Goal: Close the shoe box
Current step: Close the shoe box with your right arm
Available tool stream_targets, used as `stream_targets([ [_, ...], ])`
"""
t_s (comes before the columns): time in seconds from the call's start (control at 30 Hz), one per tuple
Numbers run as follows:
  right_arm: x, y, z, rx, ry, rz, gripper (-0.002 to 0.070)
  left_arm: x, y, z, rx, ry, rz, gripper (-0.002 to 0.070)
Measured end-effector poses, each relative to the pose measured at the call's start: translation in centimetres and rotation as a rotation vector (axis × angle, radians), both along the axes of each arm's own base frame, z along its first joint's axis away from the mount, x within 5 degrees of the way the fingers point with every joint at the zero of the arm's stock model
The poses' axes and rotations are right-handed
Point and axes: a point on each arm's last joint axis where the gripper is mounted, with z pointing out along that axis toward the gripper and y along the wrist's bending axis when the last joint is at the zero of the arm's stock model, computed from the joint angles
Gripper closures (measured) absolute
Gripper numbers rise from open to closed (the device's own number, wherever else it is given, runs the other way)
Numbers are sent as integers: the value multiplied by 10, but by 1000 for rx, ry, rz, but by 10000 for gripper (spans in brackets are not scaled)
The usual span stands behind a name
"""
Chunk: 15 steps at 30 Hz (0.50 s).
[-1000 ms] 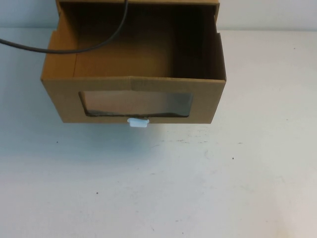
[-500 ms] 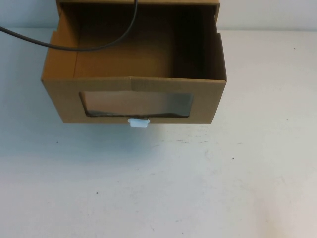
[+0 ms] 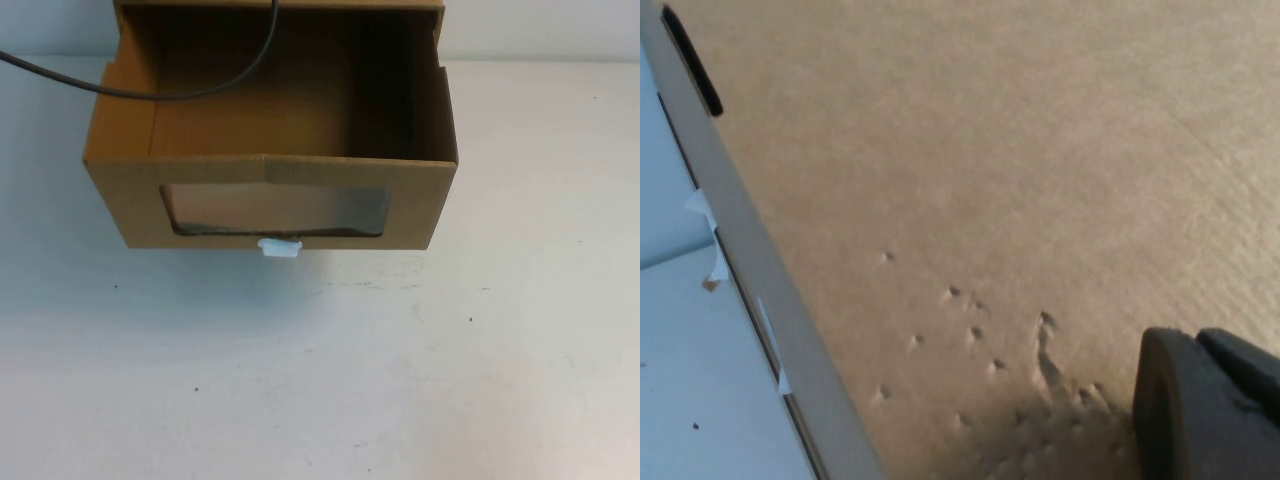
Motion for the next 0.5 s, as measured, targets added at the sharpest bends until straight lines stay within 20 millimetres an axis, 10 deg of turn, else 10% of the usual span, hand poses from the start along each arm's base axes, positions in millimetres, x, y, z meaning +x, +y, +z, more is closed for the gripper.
stream_targets([
  [0.17,16,16,47,-166,268,237,687,0,0,0,-2,1,1,677],
  [0.5,111,42,118,-387,414,579,687,0,0,0,-16,11,11,677],
])
